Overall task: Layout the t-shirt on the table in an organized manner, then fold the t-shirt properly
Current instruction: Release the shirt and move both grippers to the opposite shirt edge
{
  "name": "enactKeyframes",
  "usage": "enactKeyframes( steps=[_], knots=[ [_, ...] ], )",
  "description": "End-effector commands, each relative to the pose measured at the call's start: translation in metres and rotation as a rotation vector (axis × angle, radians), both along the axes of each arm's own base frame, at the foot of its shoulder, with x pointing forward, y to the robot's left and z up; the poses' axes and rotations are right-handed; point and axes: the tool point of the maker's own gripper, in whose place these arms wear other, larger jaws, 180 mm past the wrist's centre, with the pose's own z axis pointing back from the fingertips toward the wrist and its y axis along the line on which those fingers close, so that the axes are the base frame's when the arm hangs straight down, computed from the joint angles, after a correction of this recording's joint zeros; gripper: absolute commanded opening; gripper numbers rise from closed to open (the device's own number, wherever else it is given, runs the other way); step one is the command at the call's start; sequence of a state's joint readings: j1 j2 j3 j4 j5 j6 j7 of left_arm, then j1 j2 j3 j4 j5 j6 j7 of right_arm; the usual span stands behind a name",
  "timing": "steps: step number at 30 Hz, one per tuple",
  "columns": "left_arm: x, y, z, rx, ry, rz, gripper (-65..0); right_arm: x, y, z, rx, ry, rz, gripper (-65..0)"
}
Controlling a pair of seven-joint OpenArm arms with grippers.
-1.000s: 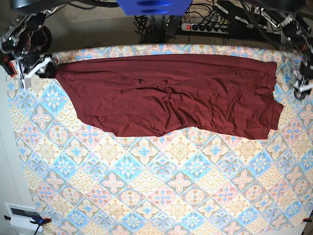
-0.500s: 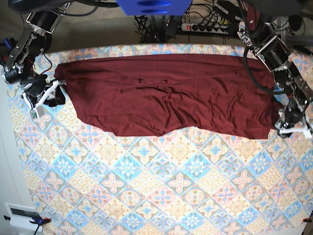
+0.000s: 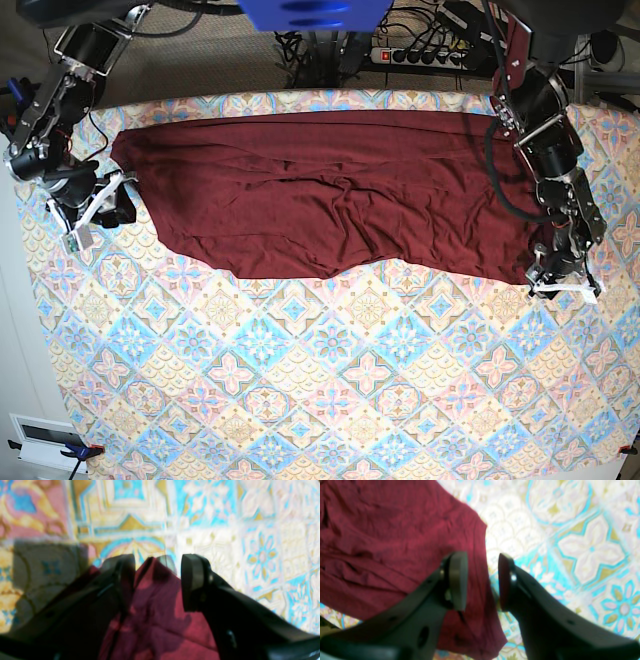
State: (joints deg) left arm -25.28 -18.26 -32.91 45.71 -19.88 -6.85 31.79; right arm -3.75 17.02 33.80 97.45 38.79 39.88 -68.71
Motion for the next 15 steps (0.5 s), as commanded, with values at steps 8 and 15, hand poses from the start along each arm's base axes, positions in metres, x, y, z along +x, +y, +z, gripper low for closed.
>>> enactKeyframes(
  steps=[8, 15],
  knots=[
    [0.012, -0.016, -0.005, 0.078, 0.061, -0.114, -36.2, 0.018, -0.002, 0.022, -0.01, -0.073, 0.008, -44.9],
    [0.015, -0.033, -0.01, 0.112, 0.091, -0.193, -62.5, 0.047, 0.019, 0.039, -0.005, -0.131, 0.075, -44.9]
  ],
)
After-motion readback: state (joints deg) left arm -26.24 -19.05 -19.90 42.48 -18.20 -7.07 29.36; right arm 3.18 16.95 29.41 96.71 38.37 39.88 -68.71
